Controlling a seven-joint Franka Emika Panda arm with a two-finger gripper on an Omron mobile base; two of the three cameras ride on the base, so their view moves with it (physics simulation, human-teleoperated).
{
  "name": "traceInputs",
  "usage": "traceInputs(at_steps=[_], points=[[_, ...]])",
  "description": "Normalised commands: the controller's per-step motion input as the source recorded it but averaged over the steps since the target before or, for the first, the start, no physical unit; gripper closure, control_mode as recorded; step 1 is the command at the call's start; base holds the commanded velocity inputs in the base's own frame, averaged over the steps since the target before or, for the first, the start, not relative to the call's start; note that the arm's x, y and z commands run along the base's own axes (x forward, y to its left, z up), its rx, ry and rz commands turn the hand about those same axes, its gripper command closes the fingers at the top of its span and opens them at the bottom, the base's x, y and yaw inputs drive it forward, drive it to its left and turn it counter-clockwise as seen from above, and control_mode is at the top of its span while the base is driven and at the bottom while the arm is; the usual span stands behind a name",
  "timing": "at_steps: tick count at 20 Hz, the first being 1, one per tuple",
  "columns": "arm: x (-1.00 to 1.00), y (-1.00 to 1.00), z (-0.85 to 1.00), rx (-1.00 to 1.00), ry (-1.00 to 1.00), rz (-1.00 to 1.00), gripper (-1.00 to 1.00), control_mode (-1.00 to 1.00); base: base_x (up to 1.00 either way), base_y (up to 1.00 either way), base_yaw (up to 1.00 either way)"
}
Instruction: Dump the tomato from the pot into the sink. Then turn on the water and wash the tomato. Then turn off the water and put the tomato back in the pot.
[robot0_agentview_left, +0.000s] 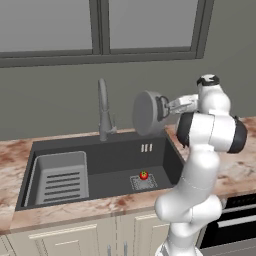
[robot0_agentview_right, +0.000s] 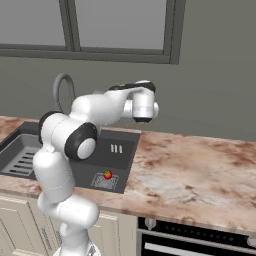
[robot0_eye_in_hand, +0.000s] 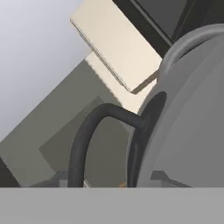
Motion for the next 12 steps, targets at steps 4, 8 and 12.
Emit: traceInputs(at_steps=[4, 8, 12], points=[[-0.26, -0.16, 0.34, -0.34, -0.06, -0.10, 1.00, -1.00, 0.00, 0.00, 0.00], [-0.37, -0.09, 0.30, -0.42, -0.08, -0.13, 1.00, -1.00, 0.00, 0.00, 0.00], [-0.40, -0.20, 0.13, -0.44, -0.03, -0.18, 1.00, -1.00, 0.00, 0.00, 0.00]])
